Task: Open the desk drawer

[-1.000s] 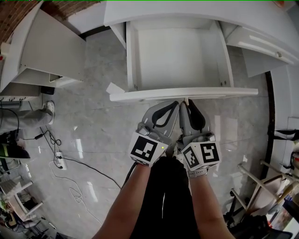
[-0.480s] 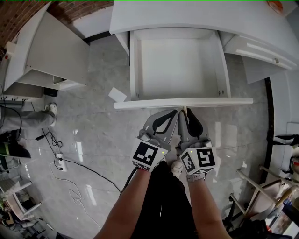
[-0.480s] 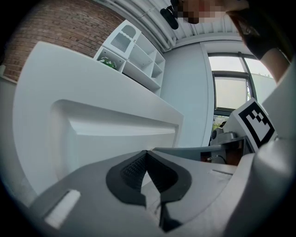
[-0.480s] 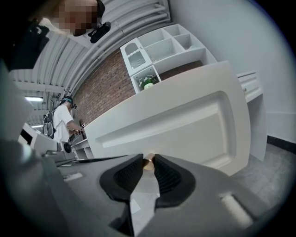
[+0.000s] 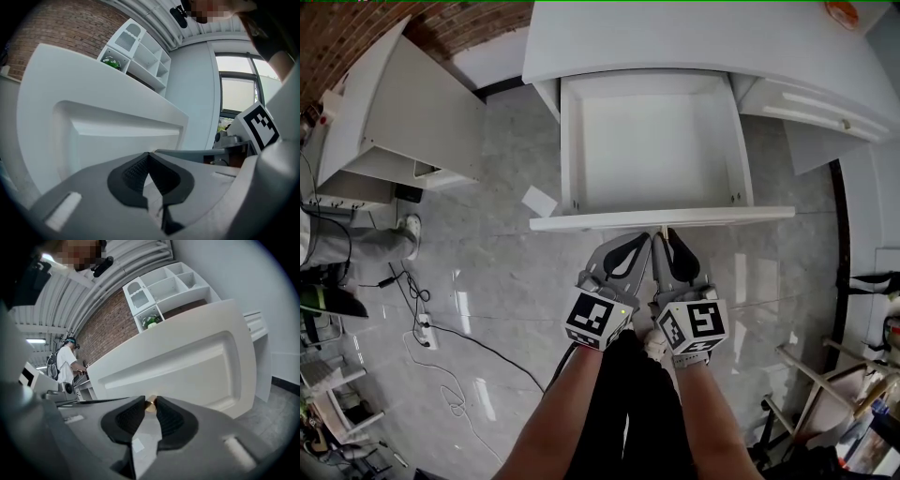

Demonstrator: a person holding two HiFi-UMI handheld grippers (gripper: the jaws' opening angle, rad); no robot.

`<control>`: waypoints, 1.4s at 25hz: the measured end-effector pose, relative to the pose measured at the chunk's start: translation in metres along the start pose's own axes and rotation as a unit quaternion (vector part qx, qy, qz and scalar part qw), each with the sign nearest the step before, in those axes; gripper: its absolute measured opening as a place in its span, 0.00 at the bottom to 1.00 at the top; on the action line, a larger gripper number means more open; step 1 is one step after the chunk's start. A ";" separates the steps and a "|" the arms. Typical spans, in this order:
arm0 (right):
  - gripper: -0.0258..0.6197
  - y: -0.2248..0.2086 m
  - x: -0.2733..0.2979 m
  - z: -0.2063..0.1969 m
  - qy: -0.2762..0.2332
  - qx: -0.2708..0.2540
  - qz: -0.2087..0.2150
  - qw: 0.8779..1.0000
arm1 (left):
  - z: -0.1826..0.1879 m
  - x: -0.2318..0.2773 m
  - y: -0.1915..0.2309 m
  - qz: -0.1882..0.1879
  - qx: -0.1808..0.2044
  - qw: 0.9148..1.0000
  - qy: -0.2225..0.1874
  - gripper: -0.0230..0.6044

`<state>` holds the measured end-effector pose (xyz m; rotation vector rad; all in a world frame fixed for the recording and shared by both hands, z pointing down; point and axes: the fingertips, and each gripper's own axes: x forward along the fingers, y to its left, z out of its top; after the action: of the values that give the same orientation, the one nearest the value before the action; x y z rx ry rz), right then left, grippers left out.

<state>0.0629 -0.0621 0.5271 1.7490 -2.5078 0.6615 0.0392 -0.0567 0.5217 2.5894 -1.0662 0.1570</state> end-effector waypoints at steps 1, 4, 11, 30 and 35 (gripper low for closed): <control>0.15 0.000 -0.001 0.000 0.002 -0.002 0.002 1.000 | 0.000 -0.001 -0.001 0.001 -0.001 1.000 0.001 0.01; 0.15 0.001 -0.006 -0.001 0.007 -0.006 0.007 1.000 | -0.002 -0.003 -0.006 0.003 -0.003 1.000 0.002 0.01; 0.15 0.001 -0.006 -0.002 0.018 -0.009 0.008 1.000 | -0.004 -0.008 -0.011 0.012 -0.012 1.000 -0.001 0.01; 0.13 0.011 -0.040 0.024 0.032 -0.041 0.057 0.997 | 0.027 -0.017 -0.038 -0.019 -0.013 1.000 -0.017 0.03; 0.04 0.016 -0.065 0.066 -0.002 -0.060 0.055 0.997 | 0.056 -0.027 -0.051 -0.016 0.004 0.999 -0.030 0.03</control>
<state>0.0878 -0.0228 0.4458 1.5857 -2.6020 0.5004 0.0541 -0.0245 0.4498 2.6323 -1.0452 0.0766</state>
